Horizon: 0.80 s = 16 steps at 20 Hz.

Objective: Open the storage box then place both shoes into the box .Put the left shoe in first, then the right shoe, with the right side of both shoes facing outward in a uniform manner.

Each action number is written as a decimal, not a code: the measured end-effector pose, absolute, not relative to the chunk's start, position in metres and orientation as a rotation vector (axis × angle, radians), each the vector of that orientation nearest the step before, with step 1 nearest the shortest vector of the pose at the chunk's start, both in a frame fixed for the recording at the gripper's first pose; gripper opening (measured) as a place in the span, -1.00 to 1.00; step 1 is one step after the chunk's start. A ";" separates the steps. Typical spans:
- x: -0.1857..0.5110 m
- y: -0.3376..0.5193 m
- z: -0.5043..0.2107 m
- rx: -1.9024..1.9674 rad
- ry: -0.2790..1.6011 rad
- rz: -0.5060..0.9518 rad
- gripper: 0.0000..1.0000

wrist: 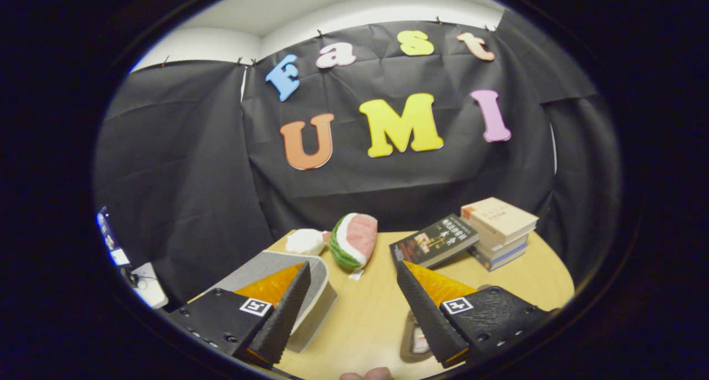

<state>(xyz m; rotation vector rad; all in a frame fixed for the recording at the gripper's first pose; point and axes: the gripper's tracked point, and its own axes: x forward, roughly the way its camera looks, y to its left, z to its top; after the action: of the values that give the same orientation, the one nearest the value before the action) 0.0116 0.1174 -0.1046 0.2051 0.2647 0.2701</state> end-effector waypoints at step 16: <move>0.027 0.234 -0.228 0.635 0.615 0.549 0.92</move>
<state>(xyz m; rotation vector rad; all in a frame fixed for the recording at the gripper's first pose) 0.0272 0.2339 -0.2283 0.6351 0.6148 0.5491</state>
